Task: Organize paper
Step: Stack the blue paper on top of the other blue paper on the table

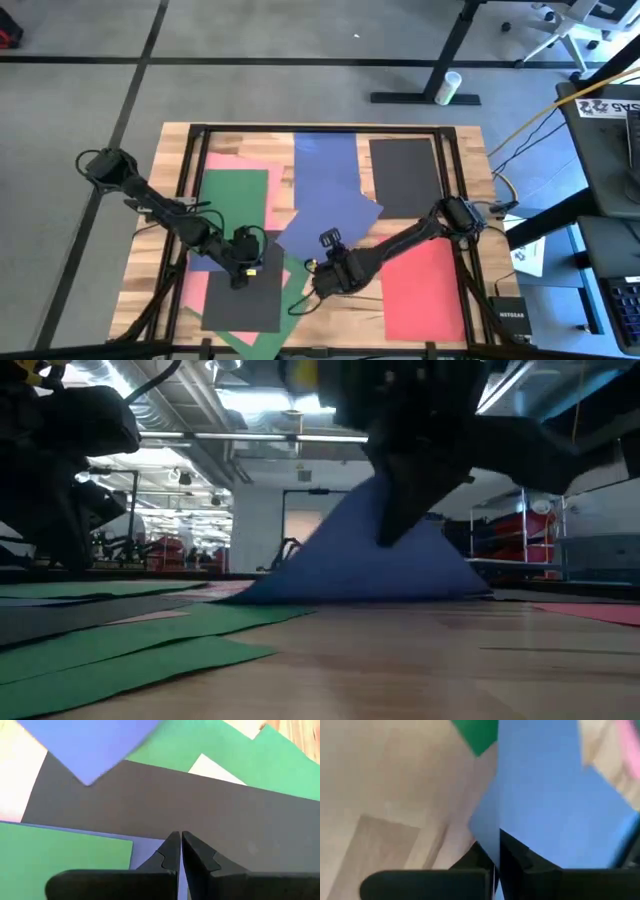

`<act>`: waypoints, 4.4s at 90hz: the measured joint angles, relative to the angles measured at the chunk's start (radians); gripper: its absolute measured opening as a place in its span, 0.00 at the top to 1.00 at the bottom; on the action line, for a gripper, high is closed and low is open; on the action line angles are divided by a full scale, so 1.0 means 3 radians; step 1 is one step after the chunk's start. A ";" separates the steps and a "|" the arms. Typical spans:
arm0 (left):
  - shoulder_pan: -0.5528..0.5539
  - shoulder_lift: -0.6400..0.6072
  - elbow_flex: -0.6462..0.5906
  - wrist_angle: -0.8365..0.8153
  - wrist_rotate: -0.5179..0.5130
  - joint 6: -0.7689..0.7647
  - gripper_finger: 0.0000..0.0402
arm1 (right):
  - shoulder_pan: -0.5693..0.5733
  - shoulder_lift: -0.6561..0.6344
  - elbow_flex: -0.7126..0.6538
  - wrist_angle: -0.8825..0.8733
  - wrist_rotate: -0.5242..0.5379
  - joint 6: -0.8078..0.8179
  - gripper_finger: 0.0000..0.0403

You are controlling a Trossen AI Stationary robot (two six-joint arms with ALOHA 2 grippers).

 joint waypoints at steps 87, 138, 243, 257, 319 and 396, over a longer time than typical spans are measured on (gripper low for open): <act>0.0022 0.0000 0.0000 0.0001 -0.0048 0.0028 1.00 | -0.0206 0.0000 0.0001 -0.1480 -0.0684 0.0110 1.00; 0.0022 0.0000 0.0000 -0.0001 -0.0047 0.0042 1.00 | -0.0365 0.0000 0.0001 -0.0901 0.0044 -0.0848 1.00; 0.0022 0.0000 0.0000 -0.0004 -0.0042 0.0062 1.00 | -0.0561 0.0209 0.0004 -0.1021 0.0402 -0.1755 1.00; 0.0022 -0.0001 0.0000 -0.0006 -0.0042 0.0062 1.00 | -0.0561 0.0234 0.0004 -0.1008 0.0556 -0.1754 1.00; 0.0022 -0.0001 -0.0001 -0.0005 -0.0043 0.0063 1.00 | -0.0537 0.0235 0.0003 -0.0404 0.1368 -0.2361 1.00; 0.0022 -0.0001 -0.0086 0.0075 -0.0044 -0.0011 1.00 | -0.0354 0.0237 0.0003 0.0121 0.1122 -0.2452 1.00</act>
